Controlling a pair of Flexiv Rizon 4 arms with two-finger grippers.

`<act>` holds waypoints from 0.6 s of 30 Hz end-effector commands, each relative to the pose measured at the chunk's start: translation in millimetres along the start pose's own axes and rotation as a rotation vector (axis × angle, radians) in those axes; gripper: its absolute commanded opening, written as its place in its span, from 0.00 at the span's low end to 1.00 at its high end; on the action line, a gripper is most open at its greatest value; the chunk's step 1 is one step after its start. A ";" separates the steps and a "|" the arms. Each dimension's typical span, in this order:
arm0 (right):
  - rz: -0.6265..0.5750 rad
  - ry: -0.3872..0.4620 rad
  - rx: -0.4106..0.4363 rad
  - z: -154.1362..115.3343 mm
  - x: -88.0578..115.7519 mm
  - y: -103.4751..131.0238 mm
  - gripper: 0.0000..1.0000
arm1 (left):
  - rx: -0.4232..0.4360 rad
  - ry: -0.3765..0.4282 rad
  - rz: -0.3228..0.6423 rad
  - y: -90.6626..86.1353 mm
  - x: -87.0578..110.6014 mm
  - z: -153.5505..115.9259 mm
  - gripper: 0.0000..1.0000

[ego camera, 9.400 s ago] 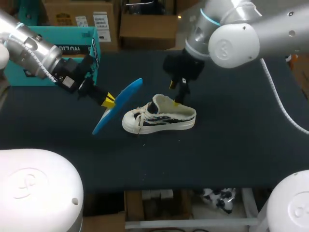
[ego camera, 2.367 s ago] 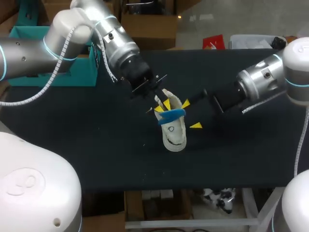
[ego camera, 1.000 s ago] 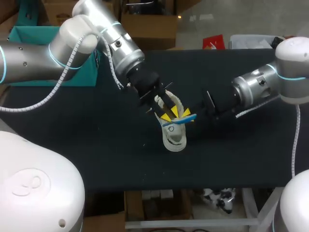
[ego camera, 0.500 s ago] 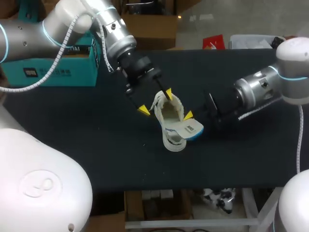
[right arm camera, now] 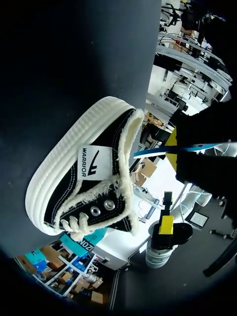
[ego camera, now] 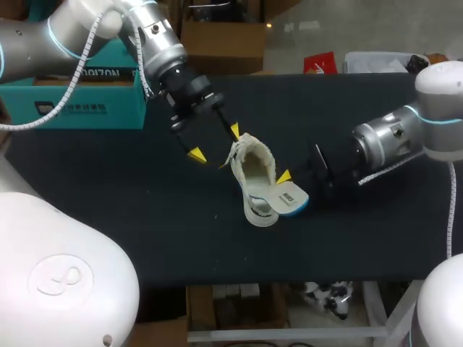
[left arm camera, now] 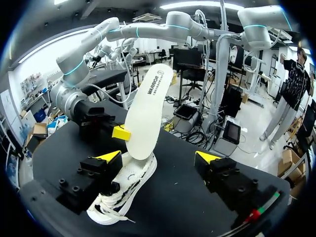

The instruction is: Open the shoe tongue, take the insole out of the shoe, put the insole back into the shoe, and pack the shoe into the shoebox

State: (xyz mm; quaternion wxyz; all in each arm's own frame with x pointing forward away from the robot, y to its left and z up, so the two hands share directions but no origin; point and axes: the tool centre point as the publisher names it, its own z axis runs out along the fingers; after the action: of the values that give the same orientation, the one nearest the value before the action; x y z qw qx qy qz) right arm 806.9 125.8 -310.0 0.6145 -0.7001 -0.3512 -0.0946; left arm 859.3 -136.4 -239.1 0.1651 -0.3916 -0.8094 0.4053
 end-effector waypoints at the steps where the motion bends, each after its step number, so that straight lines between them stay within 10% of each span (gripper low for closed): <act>1: 0.000 0.002 0.008 -1.6 -0.9 1.6 0.00 | 0.005 0.022 0.003 3.3 -4.5 -6.4 1.00; 10: 0.003 0.001 0.008 -2.2 -0.6 0.8 0.00 | 0.000 0.011 0.019 1.1 -3.7 -3.4 1.00; 18: -0.012 0.019 0.013 -0.5 3.4 6.4 0.00 | 0.045 -0.213 0.082 -7.5 12.0 17.5 1.00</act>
State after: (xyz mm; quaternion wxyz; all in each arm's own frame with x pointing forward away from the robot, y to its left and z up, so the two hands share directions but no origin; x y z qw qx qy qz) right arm 810.5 125.1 -309.5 0.6177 -0.6972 -0.3491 -0.1023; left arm 861.9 -145.4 -237.8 0.1339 -0.4083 -0.7900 0.4374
